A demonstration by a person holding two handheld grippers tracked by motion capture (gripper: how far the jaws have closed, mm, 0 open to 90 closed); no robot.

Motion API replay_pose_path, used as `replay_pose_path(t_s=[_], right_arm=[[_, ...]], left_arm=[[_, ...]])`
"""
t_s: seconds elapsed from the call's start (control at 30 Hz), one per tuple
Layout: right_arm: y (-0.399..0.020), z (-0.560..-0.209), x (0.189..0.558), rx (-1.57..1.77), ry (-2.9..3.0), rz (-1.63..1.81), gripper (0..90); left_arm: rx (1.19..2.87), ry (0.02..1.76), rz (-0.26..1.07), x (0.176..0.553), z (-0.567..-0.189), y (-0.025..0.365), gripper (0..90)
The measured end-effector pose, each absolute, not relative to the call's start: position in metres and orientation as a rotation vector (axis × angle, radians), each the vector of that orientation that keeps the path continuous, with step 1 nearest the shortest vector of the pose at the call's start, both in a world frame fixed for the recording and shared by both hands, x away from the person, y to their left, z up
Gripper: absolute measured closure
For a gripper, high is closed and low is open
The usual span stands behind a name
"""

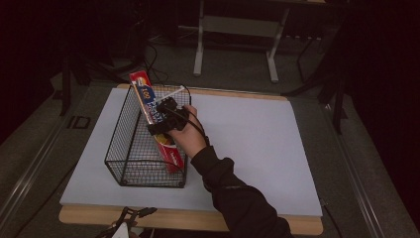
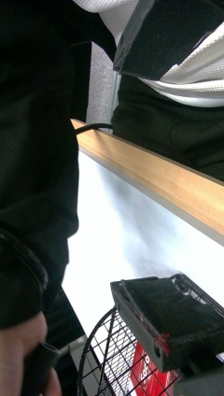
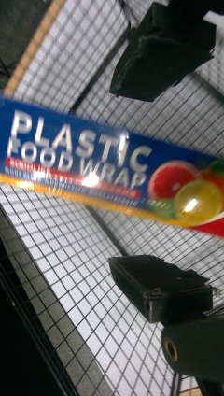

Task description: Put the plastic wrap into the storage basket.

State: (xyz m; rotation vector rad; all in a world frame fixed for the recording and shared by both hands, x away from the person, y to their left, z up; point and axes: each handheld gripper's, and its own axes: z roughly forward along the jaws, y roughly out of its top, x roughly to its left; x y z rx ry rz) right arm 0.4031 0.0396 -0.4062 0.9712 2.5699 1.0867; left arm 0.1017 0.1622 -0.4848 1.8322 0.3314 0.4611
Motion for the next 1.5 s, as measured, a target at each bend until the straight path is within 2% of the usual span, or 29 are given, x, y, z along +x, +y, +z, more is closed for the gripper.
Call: replay_pose_path(t_s=[0.33, 0.63, 1.5], right_arm=[[-0.015, -0.388, 0.396, 0.988, 2.491, 1.111, 14.8], [-0.061, -0.39, 0.391, 1.01, 2.423, 1.13, 14.9], [-0.165, -0.447, 0.347, 1.01, 2.336, 1.093, 13.7]], left_arm=[[1.84, 0.337, 0.458, 0.103, -0.486, 0.161, 0.0], [1.847, 0.339, 0.457, 0.103, -0.487, 0.16, 0.1], [1.862, 0.342, 0.451, 0.105, -0.488, 0.158, 0.1]])
